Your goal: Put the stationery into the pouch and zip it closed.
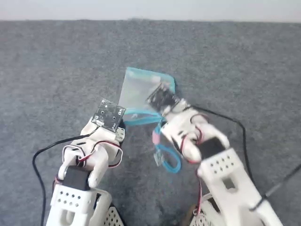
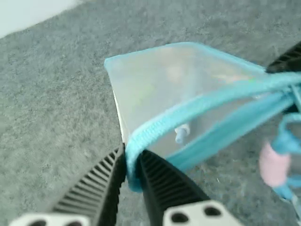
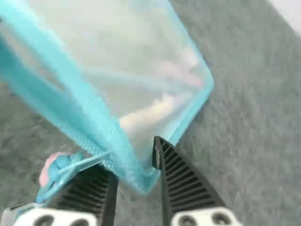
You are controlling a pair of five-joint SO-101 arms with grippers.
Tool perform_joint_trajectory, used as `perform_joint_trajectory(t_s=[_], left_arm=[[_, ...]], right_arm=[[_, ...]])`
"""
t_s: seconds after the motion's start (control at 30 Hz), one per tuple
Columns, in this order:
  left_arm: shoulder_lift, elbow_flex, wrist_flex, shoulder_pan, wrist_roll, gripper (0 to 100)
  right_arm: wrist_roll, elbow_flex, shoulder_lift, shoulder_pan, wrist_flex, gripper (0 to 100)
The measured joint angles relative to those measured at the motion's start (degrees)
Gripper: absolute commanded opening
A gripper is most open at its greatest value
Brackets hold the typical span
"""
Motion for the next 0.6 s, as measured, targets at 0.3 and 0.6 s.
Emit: perform_joint_trajectory(t_s=[0.3,0.6], left_arm=[[-0.62,0.18,-0.53,0.26,0.0,19],[-17.67,5.01,2.9,2.2,-0.7,20]], right_arm=[[-4.31,-4.92,14.07,3.96,-4.04,0.6],[-5.1,-6.95,13.98,4.13,-1.23,0.6]])
